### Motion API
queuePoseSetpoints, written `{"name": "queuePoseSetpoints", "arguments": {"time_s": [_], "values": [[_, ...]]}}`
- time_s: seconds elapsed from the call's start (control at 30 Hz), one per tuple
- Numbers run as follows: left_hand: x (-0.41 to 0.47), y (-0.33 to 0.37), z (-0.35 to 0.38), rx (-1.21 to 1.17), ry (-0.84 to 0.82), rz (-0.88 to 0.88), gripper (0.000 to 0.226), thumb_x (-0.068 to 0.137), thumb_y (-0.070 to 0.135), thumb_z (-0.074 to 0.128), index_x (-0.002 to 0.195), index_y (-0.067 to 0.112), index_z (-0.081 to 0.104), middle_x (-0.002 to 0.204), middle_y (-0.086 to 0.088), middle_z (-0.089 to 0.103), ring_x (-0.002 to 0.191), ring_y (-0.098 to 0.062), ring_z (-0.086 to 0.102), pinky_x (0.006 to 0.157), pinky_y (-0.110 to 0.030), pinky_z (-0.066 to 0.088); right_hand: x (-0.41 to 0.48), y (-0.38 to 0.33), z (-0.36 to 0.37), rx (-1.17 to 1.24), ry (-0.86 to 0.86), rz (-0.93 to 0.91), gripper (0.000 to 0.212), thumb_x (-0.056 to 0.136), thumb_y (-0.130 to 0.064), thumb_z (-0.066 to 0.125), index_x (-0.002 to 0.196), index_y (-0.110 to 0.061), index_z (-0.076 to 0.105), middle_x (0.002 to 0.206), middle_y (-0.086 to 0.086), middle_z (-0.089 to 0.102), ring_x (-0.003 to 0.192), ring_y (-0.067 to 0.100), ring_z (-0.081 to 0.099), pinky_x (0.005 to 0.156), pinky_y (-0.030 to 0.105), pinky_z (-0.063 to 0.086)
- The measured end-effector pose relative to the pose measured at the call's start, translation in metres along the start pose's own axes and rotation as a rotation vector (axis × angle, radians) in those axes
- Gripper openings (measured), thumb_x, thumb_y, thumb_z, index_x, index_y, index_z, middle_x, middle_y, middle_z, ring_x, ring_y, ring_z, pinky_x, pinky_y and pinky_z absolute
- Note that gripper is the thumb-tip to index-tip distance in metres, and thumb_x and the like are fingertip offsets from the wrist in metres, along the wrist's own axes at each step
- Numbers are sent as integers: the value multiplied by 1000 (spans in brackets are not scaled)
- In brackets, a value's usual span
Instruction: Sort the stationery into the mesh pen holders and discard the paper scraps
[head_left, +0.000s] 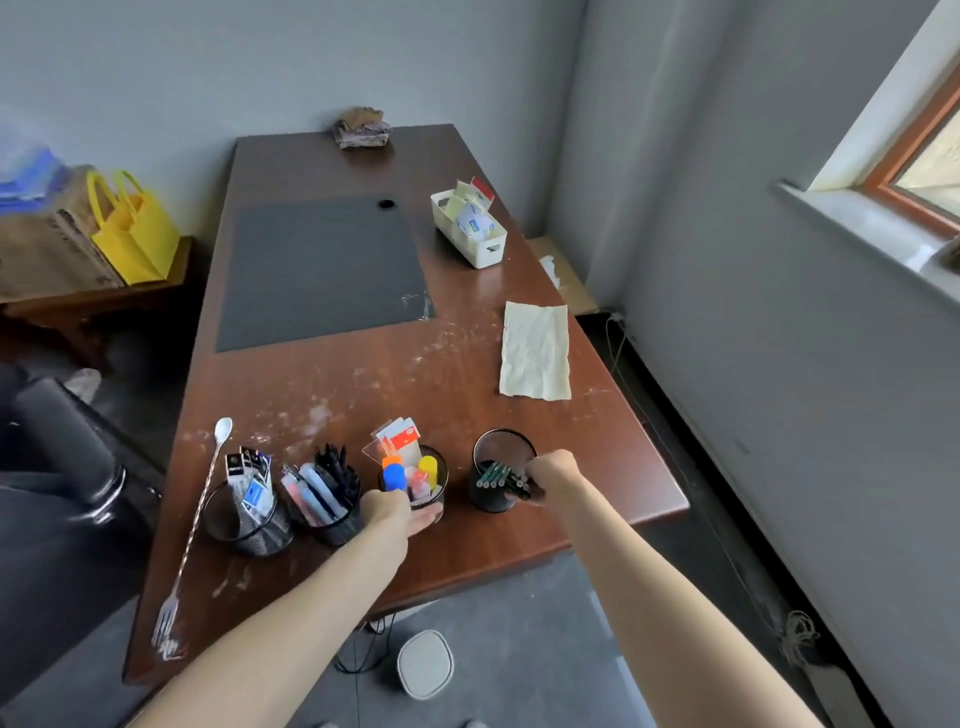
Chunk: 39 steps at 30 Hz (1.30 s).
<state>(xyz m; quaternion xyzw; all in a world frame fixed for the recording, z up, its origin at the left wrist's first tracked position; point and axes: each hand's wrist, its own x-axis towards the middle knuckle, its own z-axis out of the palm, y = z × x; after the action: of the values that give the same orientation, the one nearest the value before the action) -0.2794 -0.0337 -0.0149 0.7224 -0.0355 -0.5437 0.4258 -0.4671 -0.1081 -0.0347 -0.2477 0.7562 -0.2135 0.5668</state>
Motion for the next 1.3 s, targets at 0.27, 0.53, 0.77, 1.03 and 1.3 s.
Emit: {"name": "queuePoseSetpoints", "arguments": {"time_s": [0.27, 0.53, 0.77, 1.03, 1.3], "values": [[12, -3, -9, -30, 30, -53, 43, 95, -8, 28, 138, -4, 26, 126, -31, 49, 73, -44, 64, 37, -38, 51, 9, -10, 10, -47, -40, -14, 11, 85, 10, 48, 78, 2, 48, 107, 34, 58, 74, 47, 67, 35, 35, 50], [17, -7, -11, 24, -47, -12, 47, 98, 1, 39, 143, 2, 25, 118, -24, 57, 52, -26, 68, 49, -29, 56, 13, -7, 16, -103, -84, -30, 15, 89, 10, 45, 76, 2, 48, 101, 35, 59, 59, 40, 65, 34, 33, 48], [13, -8, -13, 67, -77, 24, 44, 99, 4, 41, 141, 2, 27, 109, -23, 59, 50, -22, 67, 49, -27, 56, 12, 0, 17, -147, -47, -74, 10, 90, 3, 54, 80, 2, 55, 71, 22, 57, 63, 39, 66, 58, 44, 58], [11, -16, -19, 20, -190, 49, 33, 99, 10, 43, 130, -1, 40, 94, -22, 66, 71, -24, 70, 67, -31, 56, -12, -2, 8, -105, -94, -39, 18, 92, -8, 60, 79, 3, 54, 74, 25, 61, 61, 36, 66, 55, 43, 58], [1, -13, -25, 178, -237, 12, 31, 101, 6, 34, 128, -8, 40, 126, -27, 55, 110, -35, 58, 95, -40, 46, -40, 7, -13, -168, -57, 21, 20, 95, 0, 45, 99, 10, 61, 64, 20, 65, 47, 24, 64, 64, 37, 57]]}}
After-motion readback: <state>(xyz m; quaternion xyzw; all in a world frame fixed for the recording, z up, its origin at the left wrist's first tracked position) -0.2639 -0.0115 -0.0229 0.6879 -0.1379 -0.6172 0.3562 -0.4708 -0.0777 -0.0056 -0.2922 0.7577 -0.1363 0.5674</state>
